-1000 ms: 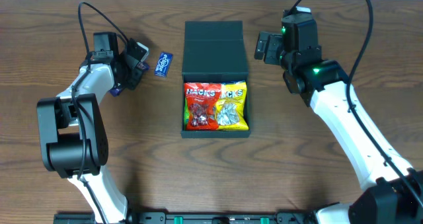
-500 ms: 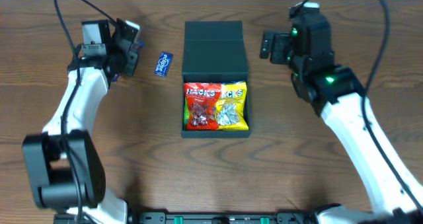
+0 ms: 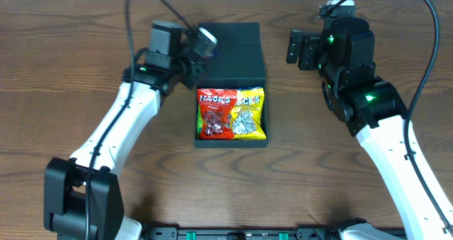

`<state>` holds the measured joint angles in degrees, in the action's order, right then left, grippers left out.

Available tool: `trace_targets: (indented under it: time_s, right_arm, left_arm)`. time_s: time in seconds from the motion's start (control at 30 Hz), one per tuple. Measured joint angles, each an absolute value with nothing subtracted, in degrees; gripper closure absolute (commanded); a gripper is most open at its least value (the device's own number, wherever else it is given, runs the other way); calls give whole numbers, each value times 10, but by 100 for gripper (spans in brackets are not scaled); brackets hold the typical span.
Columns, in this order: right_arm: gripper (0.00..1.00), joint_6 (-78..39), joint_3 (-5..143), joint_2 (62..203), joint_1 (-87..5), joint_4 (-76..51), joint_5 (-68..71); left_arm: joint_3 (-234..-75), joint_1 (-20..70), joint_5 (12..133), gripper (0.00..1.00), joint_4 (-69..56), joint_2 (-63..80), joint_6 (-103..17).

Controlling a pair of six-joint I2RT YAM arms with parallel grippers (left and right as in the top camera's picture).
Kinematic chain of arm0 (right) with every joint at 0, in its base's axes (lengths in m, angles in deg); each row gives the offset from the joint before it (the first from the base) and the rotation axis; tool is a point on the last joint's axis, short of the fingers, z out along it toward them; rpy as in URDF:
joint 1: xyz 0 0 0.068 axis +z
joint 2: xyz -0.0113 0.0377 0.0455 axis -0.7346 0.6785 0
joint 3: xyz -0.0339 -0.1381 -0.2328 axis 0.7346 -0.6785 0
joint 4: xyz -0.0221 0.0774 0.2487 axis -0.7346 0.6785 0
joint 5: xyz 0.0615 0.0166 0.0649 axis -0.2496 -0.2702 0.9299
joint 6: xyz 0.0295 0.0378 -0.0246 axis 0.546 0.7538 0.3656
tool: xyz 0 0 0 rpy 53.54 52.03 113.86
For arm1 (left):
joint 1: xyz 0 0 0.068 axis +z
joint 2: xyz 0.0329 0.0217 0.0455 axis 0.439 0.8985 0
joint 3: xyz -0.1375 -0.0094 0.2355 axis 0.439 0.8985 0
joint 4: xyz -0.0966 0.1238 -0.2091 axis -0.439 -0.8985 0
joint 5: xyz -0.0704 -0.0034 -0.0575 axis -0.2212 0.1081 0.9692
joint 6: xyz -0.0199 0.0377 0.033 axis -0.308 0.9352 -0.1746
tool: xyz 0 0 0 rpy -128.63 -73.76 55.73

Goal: Pack container
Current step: 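Carry the chocolate bar over the box and lower it inside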

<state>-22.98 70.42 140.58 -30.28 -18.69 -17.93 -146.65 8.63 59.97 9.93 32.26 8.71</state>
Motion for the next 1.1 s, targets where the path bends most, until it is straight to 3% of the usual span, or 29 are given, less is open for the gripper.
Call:
trace_targets:
  time_s: [0.2,0.47,0.5,0.53,0.57,0.6,0.63,0.87,1.1]
  right_arm:
    - [1,-232,704,1406,-324,-185,-180]
    - [1,-232,704,1406,-334,-184,-180]
    - [1,-232,704,1406,-336,-183,-180]
    - [1,-232,704,1406,-337,-184,-180]
    - [1,-232,704,1406,-338,-184,-180]
    - [1,-232,704,1406,-338,-183,-180]
    - [1,-232,704,1406,-338,-183,-180]
    - [1,-232,704,1406,-338,-183,-180]
    - [1,-232,704,1406,-338,-184,-180]
  left_arm:
    - [-1467,28,647,94,85,323,266]
    - [-1467,18,713,94,85,345,352]
    - [-1467,18,718,89,85,346,357]
    - [-1467,18,721,61,85,347,360]
    - [-1467,17,724,39,85,347,365]
    - [-1467,17,726,9,85,348,367]
    - [-1467,16,729,5,85,348,369]
    - [-1467,16,723,5,116,348,336]
    - [-1467,35,572,5,190,348,251]
